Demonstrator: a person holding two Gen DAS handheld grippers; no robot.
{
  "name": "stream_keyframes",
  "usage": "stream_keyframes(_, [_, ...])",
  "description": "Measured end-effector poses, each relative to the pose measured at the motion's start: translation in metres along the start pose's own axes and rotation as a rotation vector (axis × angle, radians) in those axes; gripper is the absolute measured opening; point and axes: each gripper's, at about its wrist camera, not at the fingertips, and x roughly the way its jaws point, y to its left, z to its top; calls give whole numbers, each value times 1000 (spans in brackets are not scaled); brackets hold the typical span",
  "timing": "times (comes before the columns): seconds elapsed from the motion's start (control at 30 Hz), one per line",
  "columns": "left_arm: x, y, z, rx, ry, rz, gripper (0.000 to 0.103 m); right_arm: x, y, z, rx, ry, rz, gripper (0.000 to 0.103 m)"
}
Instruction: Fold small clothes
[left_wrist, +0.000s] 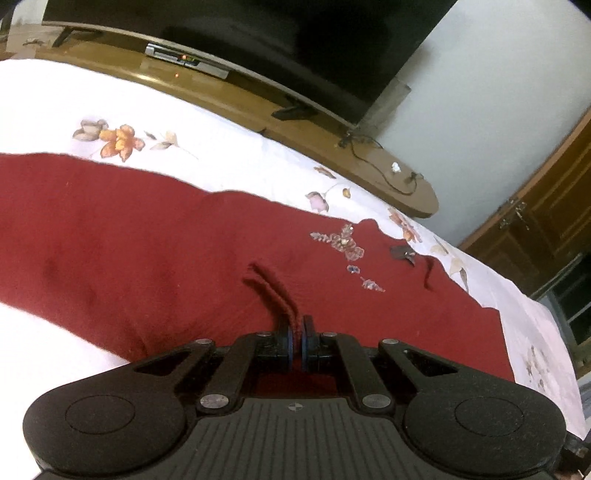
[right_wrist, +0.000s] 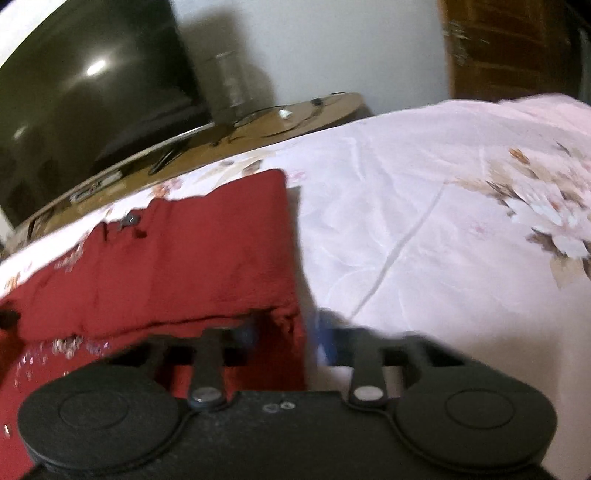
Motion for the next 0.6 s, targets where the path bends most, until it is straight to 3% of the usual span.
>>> stream_keyframes(0.1, [0,-3,2,27,-12,5,4,-8,3,2,-26,-25,-26,6])
stream_keyframes(0.17, [13,-1,-6,50,36,48,4,-1,2,-3,-40,-2,-55,6])
stream_keyframes(0.23, [13,1,-11,47,10,37,4,1,1,-4,-53,-3,-49,8])
stream_keyframes(0.27, [13,2,-12,42,3,34,4,-2,1,-1,-52,2,-35,13])
stream_keyframes(0.3, [13,2,-13,40,-3,30,4,-7,-1,1,-42,-12,-17,27])
stream_keyframes(0.4, [14,5,-15,46,-13,14,4,-32,-10,7,-15,-135,41,38])
stream_keyframes(0.47, [14,8,-15,28,-20,-3,4,-32,-14,16,6,-165,77,39])
stream_keyframes(0.6, [14,9,-18,9,-34,-6,4,7,-24,44,89,-118,152,38])
